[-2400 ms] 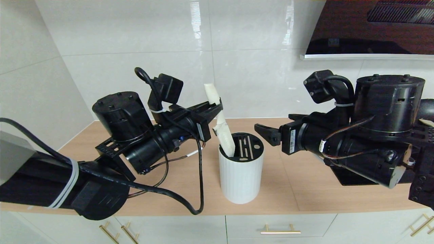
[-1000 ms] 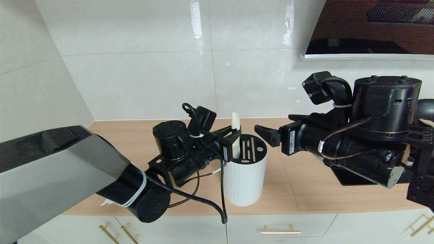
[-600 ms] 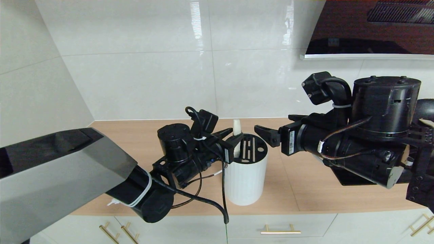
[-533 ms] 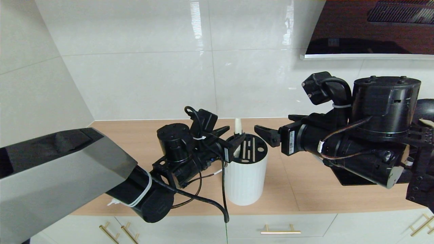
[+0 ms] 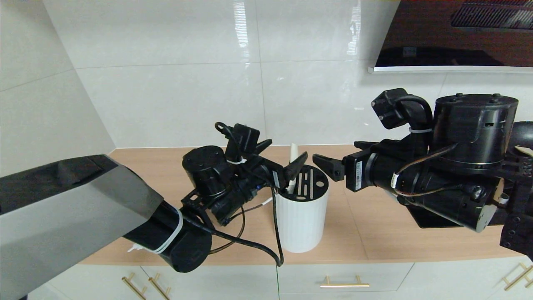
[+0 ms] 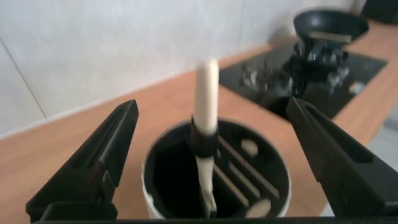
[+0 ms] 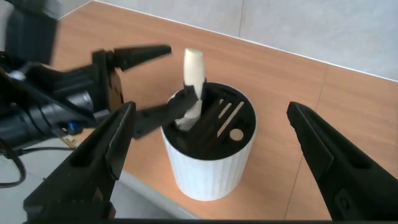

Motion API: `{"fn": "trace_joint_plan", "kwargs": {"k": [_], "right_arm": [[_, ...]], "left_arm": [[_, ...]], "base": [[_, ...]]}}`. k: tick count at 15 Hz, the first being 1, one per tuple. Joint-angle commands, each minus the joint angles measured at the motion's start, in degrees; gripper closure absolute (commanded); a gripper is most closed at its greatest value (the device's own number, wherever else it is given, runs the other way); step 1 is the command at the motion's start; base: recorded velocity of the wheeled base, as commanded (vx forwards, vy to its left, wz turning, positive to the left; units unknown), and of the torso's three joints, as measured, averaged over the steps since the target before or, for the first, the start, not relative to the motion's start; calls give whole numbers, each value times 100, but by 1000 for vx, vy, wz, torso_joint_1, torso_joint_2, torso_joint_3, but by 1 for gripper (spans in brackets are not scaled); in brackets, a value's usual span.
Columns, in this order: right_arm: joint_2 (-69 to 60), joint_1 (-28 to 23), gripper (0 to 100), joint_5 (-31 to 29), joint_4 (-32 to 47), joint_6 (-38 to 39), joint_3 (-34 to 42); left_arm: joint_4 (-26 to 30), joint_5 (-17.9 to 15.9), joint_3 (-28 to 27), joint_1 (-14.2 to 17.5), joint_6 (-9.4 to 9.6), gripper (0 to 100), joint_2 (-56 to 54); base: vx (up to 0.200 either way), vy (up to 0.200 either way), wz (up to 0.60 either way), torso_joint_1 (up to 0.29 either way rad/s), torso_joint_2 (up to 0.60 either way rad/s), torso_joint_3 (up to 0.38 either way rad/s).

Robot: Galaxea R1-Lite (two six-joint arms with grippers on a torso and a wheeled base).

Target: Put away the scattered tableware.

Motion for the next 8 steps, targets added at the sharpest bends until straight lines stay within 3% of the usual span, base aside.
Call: {"fn": "trace_joint_plan", "kwargs": {"k": [1,3,5,8], "right_arm": [[-157,-31,0,0,-3,2,26],[-307,-66,0,-8,-3,2,157],[-808,-426,0,0,-3,11,544],[-2302,-1569,0,106,-3,28,1511]], "left_arm": [[-342,286,53,-2,-100,0,-1092],[-325,304,290,42,-100,0,-1830],[-316,304,800,165,-91,0,-2595],[-149,312,2021,499,-91,0,-3878]], "base": [[0,0,0,0,0,0],[0,0,0,0,0,0],[0,0,0,0,0,0],[0,0,0,0,0,0]]}}
